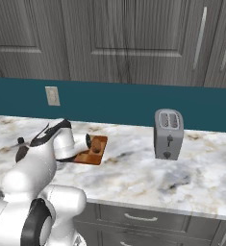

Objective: Retrieve the reheated potato from the microwave, then place the potato, cheese, and condiment on the cutting board.

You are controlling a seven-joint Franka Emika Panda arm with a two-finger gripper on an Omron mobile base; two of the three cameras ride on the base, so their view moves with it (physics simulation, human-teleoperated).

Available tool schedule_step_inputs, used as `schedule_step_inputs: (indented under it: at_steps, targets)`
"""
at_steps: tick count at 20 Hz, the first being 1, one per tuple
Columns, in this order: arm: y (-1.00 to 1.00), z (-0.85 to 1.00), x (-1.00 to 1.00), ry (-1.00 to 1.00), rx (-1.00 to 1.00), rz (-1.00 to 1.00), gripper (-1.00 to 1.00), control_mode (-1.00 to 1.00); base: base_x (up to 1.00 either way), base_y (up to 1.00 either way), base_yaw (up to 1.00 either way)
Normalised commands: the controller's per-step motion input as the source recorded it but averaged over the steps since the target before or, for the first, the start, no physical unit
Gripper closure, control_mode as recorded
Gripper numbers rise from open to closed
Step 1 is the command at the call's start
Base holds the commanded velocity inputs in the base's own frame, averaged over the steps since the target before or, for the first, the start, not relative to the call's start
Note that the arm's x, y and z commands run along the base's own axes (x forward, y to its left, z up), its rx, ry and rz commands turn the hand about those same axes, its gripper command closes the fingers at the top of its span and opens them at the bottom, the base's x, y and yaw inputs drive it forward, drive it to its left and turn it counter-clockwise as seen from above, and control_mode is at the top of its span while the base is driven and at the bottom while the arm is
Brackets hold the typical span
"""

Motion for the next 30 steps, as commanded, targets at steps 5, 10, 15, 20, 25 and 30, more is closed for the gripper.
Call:
schedule_step_inputs:
  at_steps: [5, 10, 15, 20, 25, 30]
  targets:
    - [0.11, -0.02, 0.23, -0.03, 0.00, 0.03, -1.00, -1.00, 0.00, 0.00, 0.00]
    - [0.11, 0.00, 0.09, 0.00, 0.01, 0.06, -1.00, -1.00, 0.00, 0.00, 0.00]
    - [0.10, 0.01, -0.01, 0.00, 0.00, 0.08, -1.00, -1.00, 0.00, 0.00, 0.00]
    - [0.01, 0.06, -0.12, 0.00, 0.00, 0.11, -1.00, -1.00, 0.00, 0.00, 0.00]
    - [0.01, 0.04, -0.17, 0.00, 0.00, 0.08, -1.00, -1.00, 0.00, 0.00, 0.00]
    - [0.05, 0.05, -0.20, 0.00, 0.00, 0.05, -1.00, -1.00, 0.00, 0.00, 0.00]
